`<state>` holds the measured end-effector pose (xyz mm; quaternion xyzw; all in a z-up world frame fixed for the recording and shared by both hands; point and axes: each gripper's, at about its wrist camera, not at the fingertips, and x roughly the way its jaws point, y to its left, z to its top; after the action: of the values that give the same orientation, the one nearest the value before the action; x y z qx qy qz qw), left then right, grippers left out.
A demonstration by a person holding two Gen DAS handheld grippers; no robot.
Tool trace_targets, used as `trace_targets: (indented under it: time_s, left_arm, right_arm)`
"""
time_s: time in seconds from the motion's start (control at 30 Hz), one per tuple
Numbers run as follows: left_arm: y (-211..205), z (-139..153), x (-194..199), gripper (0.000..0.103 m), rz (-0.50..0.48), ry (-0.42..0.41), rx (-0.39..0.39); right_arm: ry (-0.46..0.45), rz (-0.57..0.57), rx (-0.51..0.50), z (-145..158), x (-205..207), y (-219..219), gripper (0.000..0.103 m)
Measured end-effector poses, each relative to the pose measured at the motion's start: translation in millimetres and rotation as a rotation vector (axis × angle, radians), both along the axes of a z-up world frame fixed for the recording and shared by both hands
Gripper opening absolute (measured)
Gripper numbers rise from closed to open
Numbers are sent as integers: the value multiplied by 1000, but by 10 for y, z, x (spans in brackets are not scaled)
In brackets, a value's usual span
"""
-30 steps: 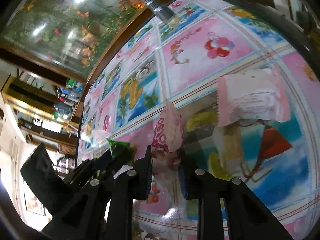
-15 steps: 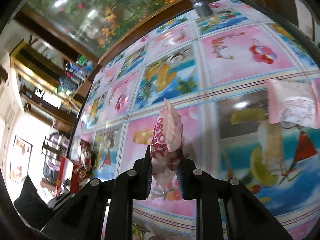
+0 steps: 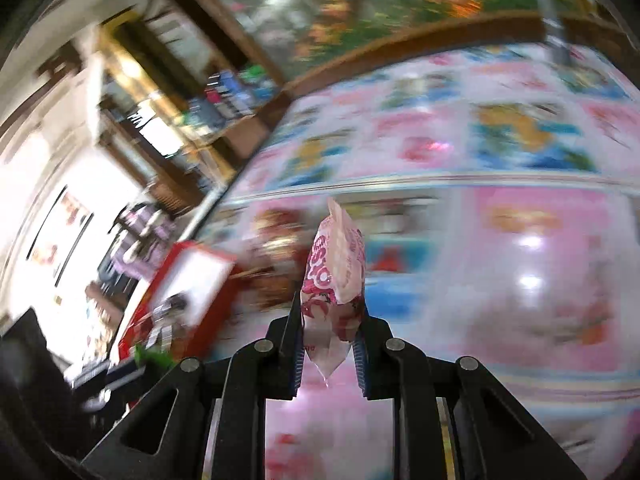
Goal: Organize snacks
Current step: 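Carry both packets over the tray and open both tools to drop them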
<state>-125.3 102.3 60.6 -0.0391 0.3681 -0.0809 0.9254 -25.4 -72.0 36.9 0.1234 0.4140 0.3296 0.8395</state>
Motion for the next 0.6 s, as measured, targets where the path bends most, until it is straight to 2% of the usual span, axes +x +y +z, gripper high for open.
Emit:
trace_targets:
  time_s: [0.1, 0.37, 0.6]
  left_arm:
    - [334, -5, -114, 17, 85, -4, 33]
    - [1050, -18, -373, 17, 314, -49, 118]
    - [1297, -47, -506, 17, 373, -72, 161]
  right_arm:
    - [-53, 108, 49, 90, -247, 468, 20]
    - [-143, 319, 77, 145, -744, 1589, 20]
    - [-165, 412, 35, 67, -995, 2101, 21]
